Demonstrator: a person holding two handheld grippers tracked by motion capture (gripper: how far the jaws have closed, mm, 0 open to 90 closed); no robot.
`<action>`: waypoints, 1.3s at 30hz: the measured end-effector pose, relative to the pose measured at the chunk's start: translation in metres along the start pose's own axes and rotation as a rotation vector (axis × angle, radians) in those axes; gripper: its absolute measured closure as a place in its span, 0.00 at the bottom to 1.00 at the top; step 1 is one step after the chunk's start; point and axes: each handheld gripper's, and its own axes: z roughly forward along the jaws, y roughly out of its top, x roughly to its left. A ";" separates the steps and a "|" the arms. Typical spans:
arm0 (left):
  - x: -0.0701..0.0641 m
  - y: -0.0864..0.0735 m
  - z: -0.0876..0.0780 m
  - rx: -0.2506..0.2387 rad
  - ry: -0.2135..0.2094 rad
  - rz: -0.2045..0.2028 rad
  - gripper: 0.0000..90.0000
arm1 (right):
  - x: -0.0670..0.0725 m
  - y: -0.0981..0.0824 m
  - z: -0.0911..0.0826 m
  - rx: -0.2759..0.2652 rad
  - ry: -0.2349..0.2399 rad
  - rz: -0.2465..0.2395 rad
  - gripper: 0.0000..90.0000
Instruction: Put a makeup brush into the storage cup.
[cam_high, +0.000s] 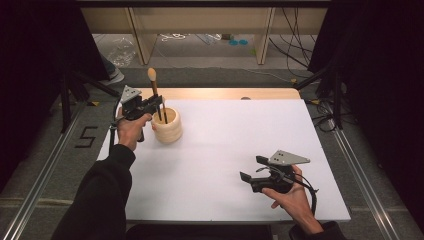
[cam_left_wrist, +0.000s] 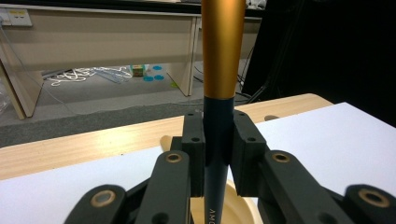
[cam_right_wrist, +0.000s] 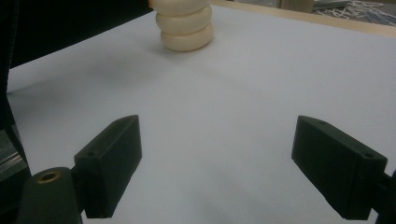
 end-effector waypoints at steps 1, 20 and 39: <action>0.000 -0.001 0.002 0.002 0.004 0.005 0.86 | 0.000 0.000 0.000 0.000 0.000 0.000 0.19; 0.001 -0.016 0.016 0.019 0.019 0.018 0.86 | 0.001 0.000 0.000 0.004 0.005 0.006 0.19; 0.002 -0.031 0.017 0.077 0.051 0.026 0.57 | 0.000 -0.001 0.001 -0.017 0.014 -0.004 0.19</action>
